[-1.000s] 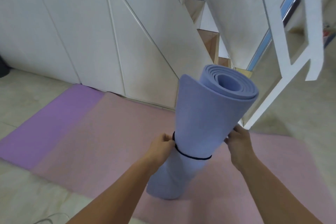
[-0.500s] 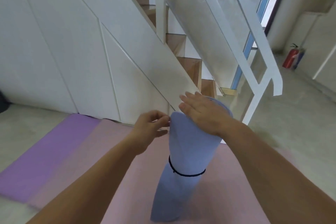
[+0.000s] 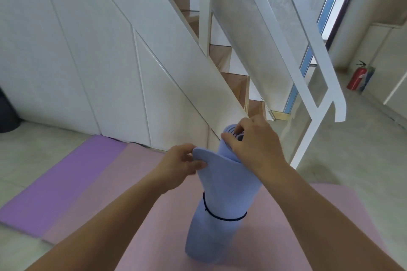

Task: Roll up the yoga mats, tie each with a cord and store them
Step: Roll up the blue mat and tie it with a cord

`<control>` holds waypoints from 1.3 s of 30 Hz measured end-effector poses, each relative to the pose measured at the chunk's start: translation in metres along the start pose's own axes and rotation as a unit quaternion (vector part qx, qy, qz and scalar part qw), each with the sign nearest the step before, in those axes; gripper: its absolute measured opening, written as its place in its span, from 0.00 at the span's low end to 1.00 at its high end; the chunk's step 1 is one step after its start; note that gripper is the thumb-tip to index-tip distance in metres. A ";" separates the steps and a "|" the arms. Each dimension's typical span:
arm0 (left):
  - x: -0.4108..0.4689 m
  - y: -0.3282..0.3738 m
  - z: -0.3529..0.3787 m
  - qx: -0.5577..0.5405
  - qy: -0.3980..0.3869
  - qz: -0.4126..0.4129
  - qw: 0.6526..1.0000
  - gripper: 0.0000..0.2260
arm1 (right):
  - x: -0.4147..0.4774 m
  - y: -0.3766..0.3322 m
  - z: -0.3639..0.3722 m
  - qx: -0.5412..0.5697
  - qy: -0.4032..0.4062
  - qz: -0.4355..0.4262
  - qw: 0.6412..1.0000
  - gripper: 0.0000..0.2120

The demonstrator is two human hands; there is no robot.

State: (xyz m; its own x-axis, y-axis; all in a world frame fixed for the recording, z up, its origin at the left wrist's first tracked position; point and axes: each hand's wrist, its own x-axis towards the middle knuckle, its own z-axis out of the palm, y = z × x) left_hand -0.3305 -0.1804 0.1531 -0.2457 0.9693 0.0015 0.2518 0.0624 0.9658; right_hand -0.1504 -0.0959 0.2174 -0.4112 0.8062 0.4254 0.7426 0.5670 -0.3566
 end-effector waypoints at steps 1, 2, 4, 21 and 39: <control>-0.002 0.000 0.001 -0.020 -0.002 -0.011 1.000 0.06 | -0.005 -0.005 0.002 -0.019 0.014 -0.004 1.000 0.20; -0.004 0.001 0.003 -0.033 0.001 -0.016 0.999 0.05 | -0.011 -0.010 0.003 -0.040 0.014 -0.009 0.999 0.22; -0.006 0.000 0.006 -0.060 0.017 -0.018 0.998 0.05 | -0.019 -0.018 0.007 -0.073 -0.017 -0.026 0.997 0.23; -0.023 0.018 0.018 -0.097 0.070 0.009 0.993 0.07 | 0.009 -0.005 -0.021 -0.053 -0.240 -0.205 0.947 0.14; 0.034 0.043 -0.002 0.219 0.141 -0.065 0.963 0.24 | 0.030 -0.026 0.030 0.171 -0.193 0.000 0.966 0.24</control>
State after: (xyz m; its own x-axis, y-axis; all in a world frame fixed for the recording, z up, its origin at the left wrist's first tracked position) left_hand -0.3298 -0.1456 0.1949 -0.5311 0.8471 0.0181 0.5576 0.3333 0.7603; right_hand -0.1977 -0.0814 0.2141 -0.6261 0.7723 0.1073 0.5516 0.5359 -0.6392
